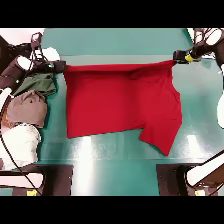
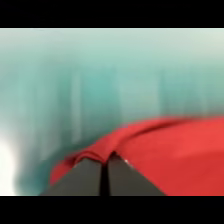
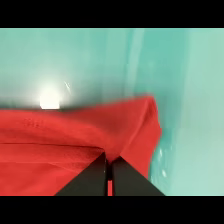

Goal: Fold the shirts.

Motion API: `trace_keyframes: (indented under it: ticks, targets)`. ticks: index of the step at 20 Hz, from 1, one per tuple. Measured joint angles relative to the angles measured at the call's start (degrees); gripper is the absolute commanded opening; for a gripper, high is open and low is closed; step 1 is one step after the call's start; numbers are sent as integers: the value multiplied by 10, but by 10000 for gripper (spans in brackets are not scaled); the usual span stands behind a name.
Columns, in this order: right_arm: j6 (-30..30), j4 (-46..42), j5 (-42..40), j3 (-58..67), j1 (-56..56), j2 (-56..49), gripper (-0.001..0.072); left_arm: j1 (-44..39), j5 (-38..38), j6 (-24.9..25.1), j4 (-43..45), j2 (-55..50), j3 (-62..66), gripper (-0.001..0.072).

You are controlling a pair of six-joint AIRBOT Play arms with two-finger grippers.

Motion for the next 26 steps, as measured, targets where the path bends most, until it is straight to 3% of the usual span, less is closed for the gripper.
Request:
trace_keyframes:
  ticks: [4,8,9,10,11,13,19,26]
  targets:
    - [-5,-25,62,0,0,-9,13,0,-104,4,51,-4,-6,24]
    - [-7,-33,115,-9,0,-14,19,0,-159,4,75,-6,-26,26]
    - [-7,-33,123,-16,0,-15,110,0,-166,2,78,-6,-29,147]
    - [-7,-33,130,-25,0,-15,314,0,-172,-4,82,-6,-31,409]
    - [-7,-36,136,-34,0,-15,348,1,-176,-12,89,-6,-33,565]
    - [-7,-34,154,-49,-1,-15,346,1,-187,-28,89,-7,-33,500]
    - [-19,53,208,-87,-33,33,339,0,-277,-54,113,27,-43,498]
    - [-58,140,207,-249,-99,177,338,1,-264,-90,61,206,-277,499]
